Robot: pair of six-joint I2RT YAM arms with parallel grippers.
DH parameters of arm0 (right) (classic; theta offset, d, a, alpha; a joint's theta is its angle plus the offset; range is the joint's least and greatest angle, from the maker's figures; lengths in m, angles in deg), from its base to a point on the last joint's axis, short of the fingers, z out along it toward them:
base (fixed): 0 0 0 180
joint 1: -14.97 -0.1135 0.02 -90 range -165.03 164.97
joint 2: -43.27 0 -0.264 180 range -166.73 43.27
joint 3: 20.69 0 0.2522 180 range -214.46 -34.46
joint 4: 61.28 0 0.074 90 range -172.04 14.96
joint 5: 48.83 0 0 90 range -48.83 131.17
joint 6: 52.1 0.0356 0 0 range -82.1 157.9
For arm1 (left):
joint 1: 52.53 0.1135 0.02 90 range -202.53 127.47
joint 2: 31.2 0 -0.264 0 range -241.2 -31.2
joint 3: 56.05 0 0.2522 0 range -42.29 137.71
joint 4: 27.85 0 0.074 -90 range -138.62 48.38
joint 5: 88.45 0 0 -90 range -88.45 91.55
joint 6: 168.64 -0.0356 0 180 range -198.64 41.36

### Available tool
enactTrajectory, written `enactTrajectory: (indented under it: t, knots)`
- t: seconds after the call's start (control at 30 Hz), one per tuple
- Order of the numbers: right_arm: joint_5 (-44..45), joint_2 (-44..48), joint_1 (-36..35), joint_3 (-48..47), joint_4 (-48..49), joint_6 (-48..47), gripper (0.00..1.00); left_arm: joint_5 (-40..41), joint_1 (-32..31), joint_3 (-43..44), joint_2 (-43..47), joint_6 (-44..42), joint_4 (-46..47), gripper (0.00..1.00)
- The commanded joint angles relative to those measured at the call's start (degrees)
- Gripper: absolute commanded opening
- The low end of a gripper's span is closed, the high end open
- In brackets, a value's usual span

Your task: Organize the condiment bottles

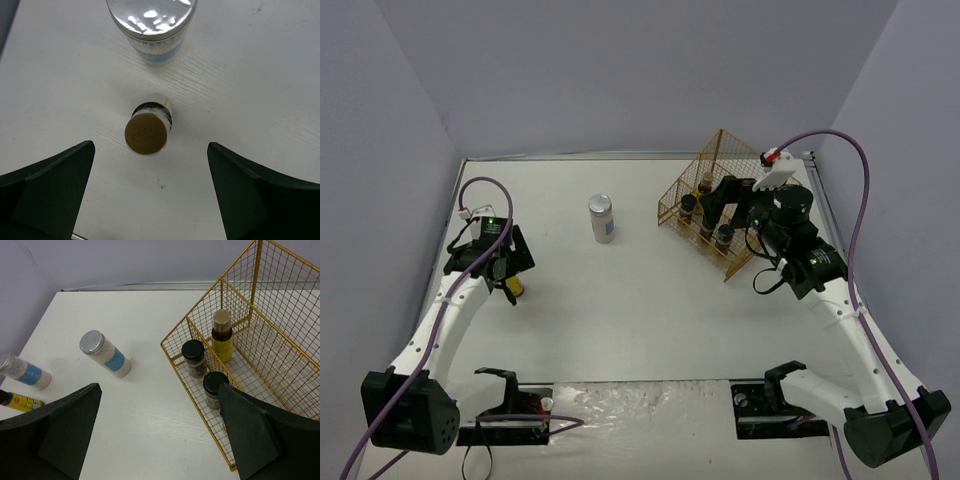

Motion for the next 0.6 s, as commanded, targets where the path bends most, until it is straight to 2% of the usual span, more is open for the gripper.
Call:
enactTrajectory:
  t: [0.0,0.17,0.3,0.43,0.57]
  knots:
    - [-3.5,2.3,0.0,1.1,4.2,-1.0,1.0,-3.5,4.4,-1.3,-2.4,2.6,8.7,0.92]
    - [-4.3,3.1,0.0,2.8,4.4,-1.9,1.0,-4.7,5.7,-2.3,-5.8,4.3,11.6,0.88]
    - [-4.5,3.7,0.0,3.4,4.5,-2.3,1.0,-3.8,5.7,-3.4,-6.8,5.2,13.7,0.8]
    - [-4.6,4.1,0.0,3.6,4.5,-2.6,1.0,-3.0,5.5,-3.4,-7.2,5.4,13.7,0.68]
    - [-4.6,4.2,0.0,4.0,4.6,-2.7,1.0,-2.0,5.5,-3.3,-6.8,5.0,13.1,0.51]
